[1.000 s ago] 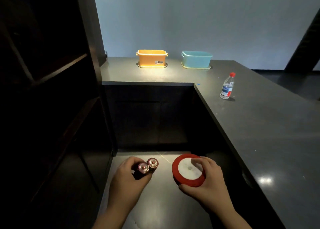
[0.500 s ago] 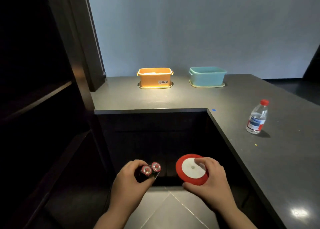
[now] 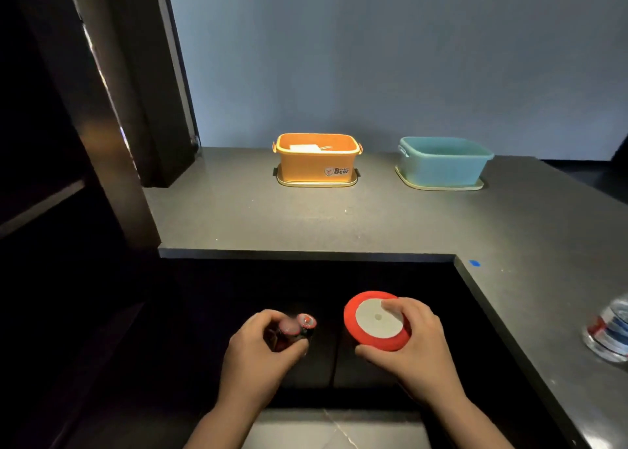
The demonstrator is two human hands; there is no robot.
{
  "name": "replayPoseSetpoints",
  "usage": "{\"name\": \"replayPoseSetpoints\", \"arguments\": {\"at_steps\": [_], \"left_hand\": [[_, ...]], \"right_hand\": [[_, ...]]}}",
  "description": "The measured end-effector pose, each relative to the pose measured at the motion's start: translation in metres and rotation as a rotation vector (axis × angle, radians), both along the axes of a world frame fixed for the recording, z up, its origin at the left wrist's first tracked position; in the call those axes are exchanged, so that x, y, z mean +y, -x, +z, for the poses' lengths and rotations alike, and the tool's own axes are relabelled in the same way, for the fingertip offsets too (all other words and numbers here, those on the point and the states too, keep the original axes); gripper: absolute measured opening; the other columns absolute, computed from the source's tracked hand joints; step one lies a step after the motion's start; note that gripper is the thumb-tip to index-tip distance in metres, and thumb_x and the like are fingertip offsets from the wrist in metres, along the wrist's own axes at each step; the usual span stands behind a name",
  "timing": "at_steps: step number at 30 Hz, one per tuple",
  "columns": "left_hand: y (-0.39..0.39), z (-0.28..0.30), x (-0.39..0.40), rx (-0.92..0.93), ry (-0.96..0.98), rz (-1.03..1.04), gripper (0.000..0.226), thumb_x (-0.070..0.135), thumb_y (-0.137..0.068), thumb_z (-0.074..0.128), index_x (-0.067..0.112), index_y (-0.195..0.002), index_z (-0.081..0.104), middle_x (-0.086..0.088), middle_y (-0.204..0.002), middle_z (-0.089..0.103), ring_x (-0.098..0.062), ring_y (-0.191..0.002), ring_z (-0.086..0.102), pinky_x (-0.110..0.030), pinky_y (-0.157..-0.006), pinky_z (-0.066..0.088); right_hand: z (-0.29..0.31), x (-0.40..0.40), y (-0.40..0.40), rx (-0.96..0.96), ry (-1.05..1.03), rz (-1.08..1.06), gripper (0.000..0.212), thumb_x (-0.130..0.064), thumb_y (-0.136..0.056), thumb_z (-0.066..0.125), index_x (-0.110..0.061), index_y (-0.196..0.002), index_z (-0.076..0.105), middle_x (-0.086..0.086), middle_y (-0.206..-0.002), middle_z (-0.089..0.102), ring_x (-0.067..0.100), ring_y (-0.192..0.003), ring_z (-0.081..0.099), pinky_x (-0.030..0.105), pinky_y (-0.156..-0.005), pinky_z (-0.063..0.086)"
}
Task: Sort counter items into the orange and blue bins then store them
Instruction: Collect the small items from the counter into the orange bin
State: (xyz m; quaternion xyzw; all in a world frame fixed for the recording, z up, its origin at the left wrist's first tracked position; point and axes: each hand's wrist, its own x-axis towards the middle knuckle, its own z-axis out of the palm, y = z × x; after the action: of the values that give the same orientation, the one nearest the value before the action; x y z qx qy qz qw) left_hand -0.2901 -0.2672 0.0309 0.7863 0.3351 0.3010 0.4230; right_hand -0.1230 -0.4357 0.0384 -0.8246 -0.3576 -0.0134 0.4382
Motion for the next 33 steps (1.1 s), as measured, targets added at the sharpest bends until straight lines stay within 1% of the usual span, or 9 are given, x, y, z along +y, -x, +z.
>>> {"name": "replayPoseSetpoints", "arguments": {"at_steps": [6, 9, 14, 19, 22, 24, 26, 30, 33], "left_hand": [[-0.065, 0.013, 0.089, -0.033, -0.016, -0.006, 0.028, 0.025, -0.059, 0.084, 0.033, -0.077, 0.064, 0.013, -0.078, 0.066, -0.001, -0.071, 0.061, -0.025, -0.066, 0.051], [-0.088, 0.011, 0.115, 0.015, 0.001, -0.024, 0.027, 0.026, -0.059, 0.082, 0.033, -0.078, 0.064, 0.014, -0.079, 0.066, 0.0, -0.07, 0.06, -0.02, -0.065, 0.048], [-0.125, 0.007, 0.152, 0.062, 0.008, -0.025, 0.028, 0.027, -0.057, 0.082, 0.036, -0.077, 0.064, 0.02, -0.078, 0.066, 0.0, -0.068, 0.061, -0.021, -0.063, 0.048], [-0.177, 0.008, 0.18, 0.098, -0.052, 0.016, 0.029, 0.028, -0.059, 0.082, 0.038, -0.077, 0.063, 0.019, -0.081, 0.063, 0.001, -0.077, 0.059, -0.024, -0.068, 0.048], [-0.22, 0.013, 0.195, 0.115, -0.115, 0.009, 0.028, 0.024, -0.062, 0.081, 0.038, -0.079, 0.063, 0.017, -0.084, 0.062, -0.002, -0.082, 0.058, -0.028, -0.072, 0.048], [-0.251, 0.02, 0.205, 0.113, -0.178, 0.018, 0.03, 0.024, -0.065, 0.081, 0.039, -0.086, 0.065, 0.017, -0.085, 0.06, -0.005, -0.086, 0.056, -0.028, -0.075, 0.047], [-0.28, 0.028, 0.217, 0.141, -0.276, 0.022, 0.035, 0.026, -0.069, 0.079, 0.037, -0.1, 0.066, 0.019, -0.088, 0.056, -0.008, -0.091, 0.051, -0.025, -0.077, 0.041], [-0.329, 0.039, 0.237, 0.23, -0.371, 0.018, 0.046, 0.035, -0.079, 0.072, 0.04, -0.122, 0.056, 0.024, -0.096, 0.048, -0.003, -0.098, 0.042, -0.02, -0.081, 0.036], [-0.351, 0.041, 0.249, 0.278, -0.373, 0.005, 0.05, 0.039, -0.082, 0.068, 0.04, -0.129, 0.05, 0.024, -0.102, 0.046, -0.002, -0.103, 0.041, -0.02, -0.085, 0.037]], "right_hand": [[0.013, 0.081, -0.055, 0.019, -0.051, -0.05, 0.074, -0.043, -0.045, 0.092, -0.033, -0.111, 0.058, -0.011, -0.118, 0.051, 0.013, -0.113, 0.044, 0.026, -0.09, 0.038], [0.01, 0.104, -0.073, 0.049, -0.041, -0.056, 0.073, -0.046, -0.045, 0.089, -0.037, -0.11, 0.057, -0.016, -0.117, 0.051, 0.009, -0.111, 0.043, 0.022, -0.087, 0.037], [0.0, 0.139, -0.111, 0.093, -0.015, -0.07, 0.072, -0.046, -0.045, 0.09, -0.038, -0.107, 0.056, -0.016, -0.116, 0.05, 0.01, -0.111, 0.043, 0.023, -0.088, 0.036], [-0.001, 0.173, -0.17, 0.103, -0.035, -0.022, 0.071, -0.048, -0.043, 0.088, -0.039, -0.106, 0.056, -0.018, -0.116, 0.049, 0.006, -0.11, 0.044, 0.023, -0.087, 0.038], [-0.003, 0.193, -0.214, 0.101, -0.053, 0.0, 0.069, -0.044, -0.045, 0.089, -0.04, -0.104, 0.055, -0.018, -0.114, 0.048, 0.007, -0.109, 0.044, 0.024, -0.086, 0.039], [0.0, 0.206, -0.246, 0.1, -0.042, 0.014, 0.069, -0.044, -0.045, 0.089, -0.042, -0.104, 0.053, -0.018, -0.115, 0.047, 0.009, -0.11, 0.042, 0.023, -0.083, 0.04], [0.005, 0.218, -0.277, 0.095, -0.046, 0.03, 0.069, -0.047, -0.044, 0.087, -0.044, -0.102, 0.052, -0.02, -0.116, 0.046, 0.009, -0.111, 0.041, 0.022, -0.081, 0.038], [0.013, 0.24, -0.331, 0.108, -0.044, 0.087, 0.073, -0.055, -0.042, 0.085, -0.048, -0.104, 0.048, -0.03, -0.116, 0.038, 0.003, -0.112, 0.035, 0.021, -0.083, 0.04], [0.014, 0.255, -0.357, 0.127, -0.018, 0.095, 0.072, -0.05, -0.045, 0.089, -0.048, -0.104, 0.047, -0.022, -0.118, 0.04, 0.006, -0.113, 0.035, 0.023, -0.084, 0.041]]}}
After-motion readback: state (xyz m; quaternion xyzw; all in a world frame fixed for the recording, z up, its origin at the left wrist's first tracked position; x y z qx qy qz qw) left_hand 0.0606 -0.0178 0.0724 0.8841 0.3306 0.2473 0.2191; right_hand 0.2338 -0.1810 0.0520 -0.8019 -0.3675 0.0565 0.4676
